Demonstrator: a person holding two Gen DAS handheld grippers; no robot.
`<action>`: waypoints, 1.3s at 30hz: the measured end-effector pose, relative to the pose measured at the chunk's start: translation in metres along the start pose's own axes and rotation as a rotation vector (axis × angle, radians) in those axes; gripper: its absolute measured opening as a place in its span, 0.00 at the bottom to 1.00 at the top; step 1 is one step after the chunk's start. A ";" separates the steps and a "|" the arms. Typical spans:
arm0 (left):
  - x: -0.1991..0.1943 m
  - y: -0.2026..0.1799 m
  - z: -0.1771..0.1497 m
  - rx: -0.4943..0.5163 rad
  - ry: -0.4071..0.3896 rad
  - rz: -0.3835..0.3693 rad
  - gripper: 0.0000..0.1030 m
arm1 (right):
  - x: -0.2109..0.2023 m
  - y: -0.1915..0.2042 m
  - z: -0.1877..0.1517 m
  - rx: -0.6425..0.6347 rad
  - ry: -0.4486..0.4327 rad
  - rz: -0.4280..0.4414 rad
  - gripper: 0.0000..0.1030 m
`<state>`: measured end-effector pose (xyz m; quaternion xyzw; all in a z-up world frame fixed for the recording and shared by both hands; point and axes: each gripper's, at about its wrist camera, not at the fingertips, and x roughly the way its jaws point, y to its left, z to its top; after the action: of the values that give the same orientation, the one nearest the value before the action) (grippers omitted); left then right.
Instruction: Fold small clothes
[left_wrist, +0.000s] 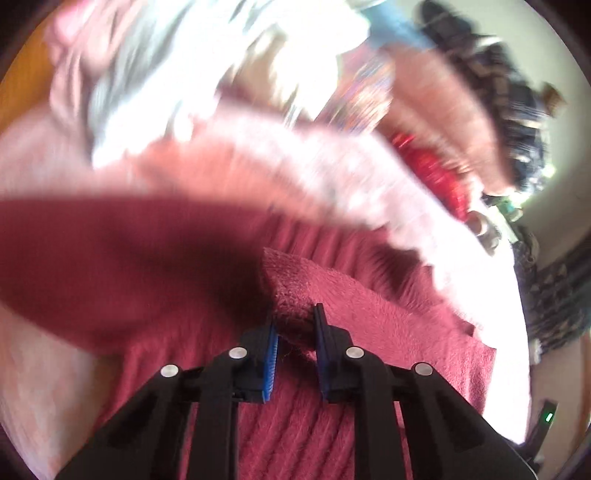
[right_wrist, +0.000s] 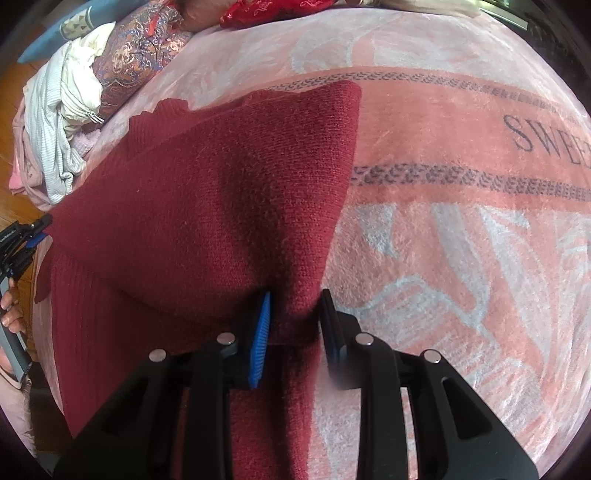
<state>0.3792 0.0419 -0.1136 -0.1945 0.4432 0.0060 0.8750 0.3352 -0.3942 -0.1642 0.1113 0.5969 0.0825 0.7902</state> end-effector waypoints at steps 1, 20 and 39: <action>0.000 -0.001 -0.001 0.028 -0.002 0.021 0.19 | 0.000 0.000 0.000 -0.001 0.000 -0.003 0.25; -0.021 0.130 0.024 -0.038 0.189 0.187 0.70 | -0.032 0.063 -0.011 -0.070 0.025 -0.078 0.44; -0.024 0.359 0.065 -0.325 0.180 0.411 0.80 | 0.052 0.207 -0.028 -0.222 0.224 0.002 0.63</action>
<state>0.3494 0.3998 -0.1806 -0.2381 0.5424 0.2369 0.7700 0.3234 -0.1790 -0.1624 0.0140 0.6685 0.1609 0.7259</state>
